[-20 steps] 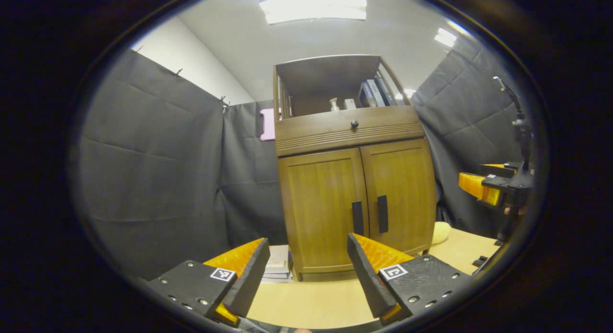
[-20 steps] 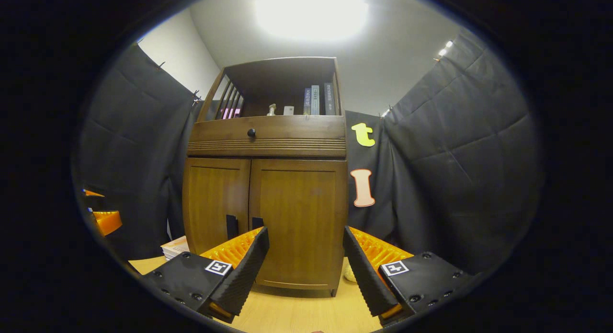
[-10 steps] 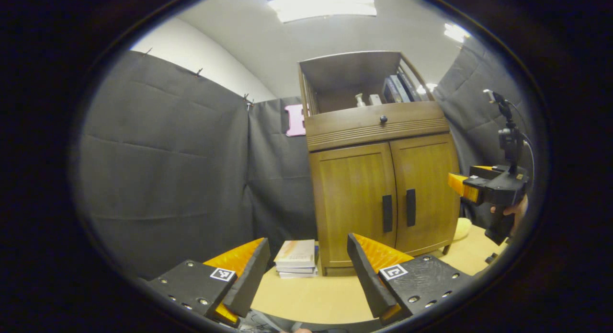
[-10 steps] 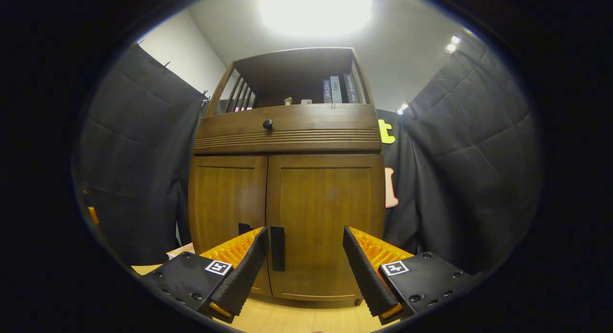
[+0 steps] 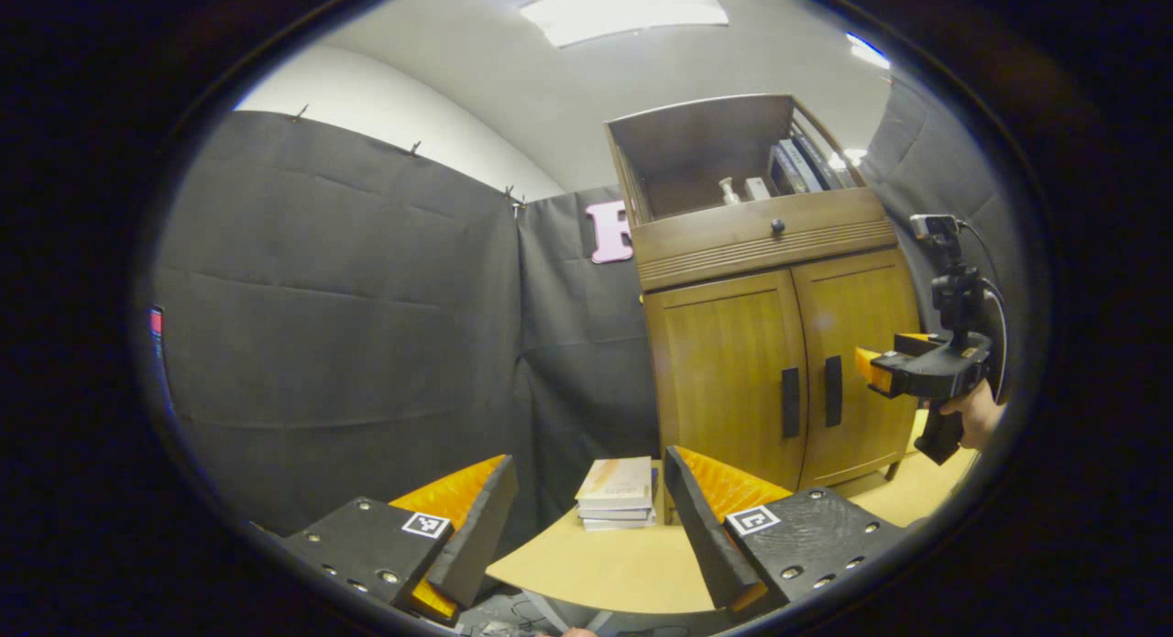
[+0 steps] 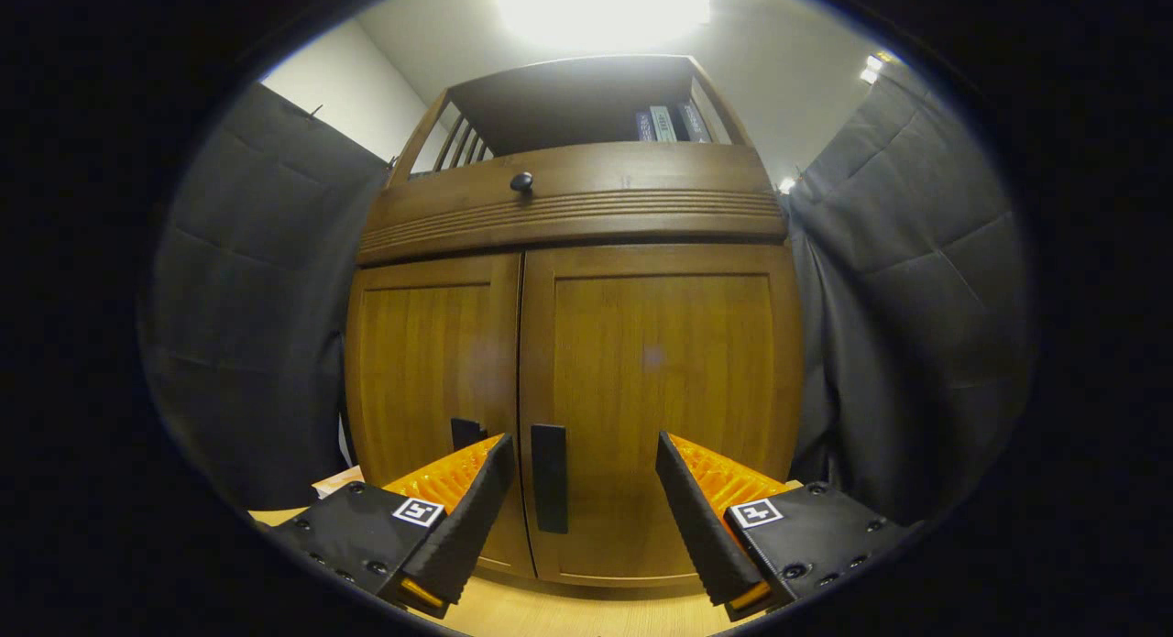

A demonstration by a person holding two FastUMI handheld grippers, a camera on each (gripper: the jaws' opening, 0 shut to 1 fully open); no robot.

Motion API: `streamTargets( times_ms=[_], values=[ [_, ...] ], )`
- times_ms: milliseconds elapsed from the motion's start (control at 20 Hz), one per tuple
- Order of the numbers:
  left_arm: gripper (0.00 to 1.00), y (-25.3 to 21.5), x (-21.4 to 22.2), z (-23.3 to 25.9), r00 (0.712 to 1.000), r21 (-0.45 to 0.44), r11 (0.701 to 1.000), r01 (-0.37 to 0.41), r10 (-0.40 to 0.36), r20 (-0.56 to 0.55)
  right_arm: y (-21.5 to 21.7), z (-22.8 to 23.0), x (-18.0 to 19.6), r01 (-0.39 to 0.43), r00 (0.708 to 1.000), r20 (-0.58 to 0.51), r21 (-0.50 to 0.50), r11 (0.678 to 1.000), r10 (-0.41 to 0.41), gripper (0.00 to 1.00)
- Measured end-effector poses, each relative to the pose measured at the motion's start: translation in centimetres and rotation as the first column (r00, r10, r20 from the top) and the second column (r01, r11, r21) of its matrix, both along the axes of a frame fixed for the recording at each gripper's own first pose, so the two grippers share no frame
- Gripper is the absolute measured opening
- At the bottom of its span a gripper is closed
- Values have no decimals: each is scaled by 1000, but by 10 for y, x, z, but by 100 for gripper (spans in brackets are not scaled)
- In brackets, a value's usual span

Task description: Open the right door of the double-door shoe cabinet with the right hand, and open the left door with the left hand.

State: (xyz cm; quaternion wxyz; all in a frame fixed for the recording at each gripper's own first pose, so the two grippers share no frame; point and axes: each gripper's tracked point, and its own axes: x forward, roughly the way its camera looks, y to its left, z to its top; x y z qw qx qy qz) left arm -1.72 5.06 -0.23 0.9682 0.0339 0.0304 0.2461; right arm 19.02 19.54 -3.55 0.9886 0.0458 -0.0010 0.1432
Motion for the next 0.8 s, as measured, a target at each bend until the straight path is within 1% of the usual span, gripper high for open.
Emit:
streamTargets(
  times_ms=[150, 450, 700, 750, 800],
  values=[
    [95, 4, -2, 2, 999, 12, 999, -46, 46, 1, 14, -8, 22, -13, 999, -30, 2, 1000, 13, 97],
    [95, 12, -6, 3, 992, 15, 992, -128, 129, -13, 38, -21, 50, -28, 997, -67, 24, 999, 29, 98],
    [95, 17, -9, 1, 984, 20, 984, -176, 177, -23, 49, -43, 71, -16, 989, -144, 42, 999, 22, 97],
    [95, 17, -10, 1, 982, 20, 983, -184, 185, -25, 51, -48, 77, -11, 987, -159, 40, 999, 17, 96],
    [95, 18, -10, 1, 981, 21, 981, -191, 192, -28, 51, -51, 80, -9, 985, -172, 41, 999, 16, 84]
  ],
)
